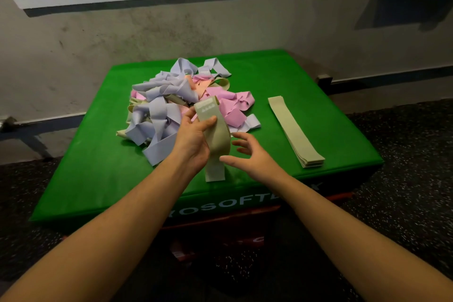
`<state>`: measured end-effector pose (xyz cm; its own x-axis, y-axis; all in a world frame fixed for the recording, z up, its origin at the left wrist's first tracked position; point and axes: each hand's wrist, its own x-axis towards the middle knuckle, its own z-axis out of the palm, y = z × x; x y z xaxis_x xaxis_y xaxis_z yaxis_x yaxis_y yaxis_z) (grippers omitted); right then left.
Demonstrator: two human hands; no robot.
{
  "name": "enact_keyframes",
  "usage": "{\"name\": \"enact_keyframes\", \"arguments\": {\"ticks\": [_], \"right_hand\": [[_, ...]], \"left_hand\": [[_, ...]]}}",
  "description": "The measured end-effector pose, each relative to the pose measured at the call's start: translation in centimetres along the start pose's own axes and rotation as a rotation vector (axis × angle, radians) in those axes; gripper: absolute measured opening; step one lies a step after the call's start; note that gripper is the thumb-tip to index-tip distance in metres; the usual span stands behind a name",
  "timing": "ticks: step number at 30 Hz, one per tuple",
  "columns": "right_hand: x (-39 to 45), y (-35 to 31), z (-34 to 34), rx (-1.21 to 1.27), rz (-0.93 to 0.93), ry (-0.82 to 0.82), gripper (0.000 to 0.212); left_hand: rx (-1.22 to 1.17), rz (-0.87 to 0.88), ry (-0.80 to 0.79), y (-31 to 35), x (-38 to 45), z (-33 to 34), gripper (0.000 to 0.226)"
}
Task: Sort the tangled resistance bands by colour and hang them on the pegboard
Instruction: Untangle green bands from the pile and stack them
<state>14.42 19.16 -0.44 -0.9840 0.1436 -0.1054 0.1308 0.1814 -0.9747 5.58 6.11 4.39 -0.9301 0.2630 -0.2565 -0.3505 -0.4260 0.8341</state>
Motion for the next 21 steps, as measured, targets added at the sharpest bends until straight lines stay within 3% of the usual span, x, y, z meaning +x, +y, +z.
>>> {"name": "enact_keyframes", "arguments": {"ticks": [6,11,18,21], "right_hand": [[1.3,-0.8,-0.3,0.121,-0.03,-0.012,0.014],[1.0,-0.9,-2.1,0.177,0.002,-0.006,0.019],[-0.2,0.7,-6.2,0.148,0.046,-0.053,0.055],[-0.6,1.5,-8.5,0.117,0.04,-0.021,0.049]], "left_hand": [[0.008,0.03,-0.047,0.0,0.9,1.1,0.05],[-0.021,0.032,-0.041,0.6,3.0,2.0,0.041],[0.046,0.047,0.034,0.5,5.4,5.3,0.039],[0.078,0.018,0.042,0.0,6.7,6.7,0.047]]}}
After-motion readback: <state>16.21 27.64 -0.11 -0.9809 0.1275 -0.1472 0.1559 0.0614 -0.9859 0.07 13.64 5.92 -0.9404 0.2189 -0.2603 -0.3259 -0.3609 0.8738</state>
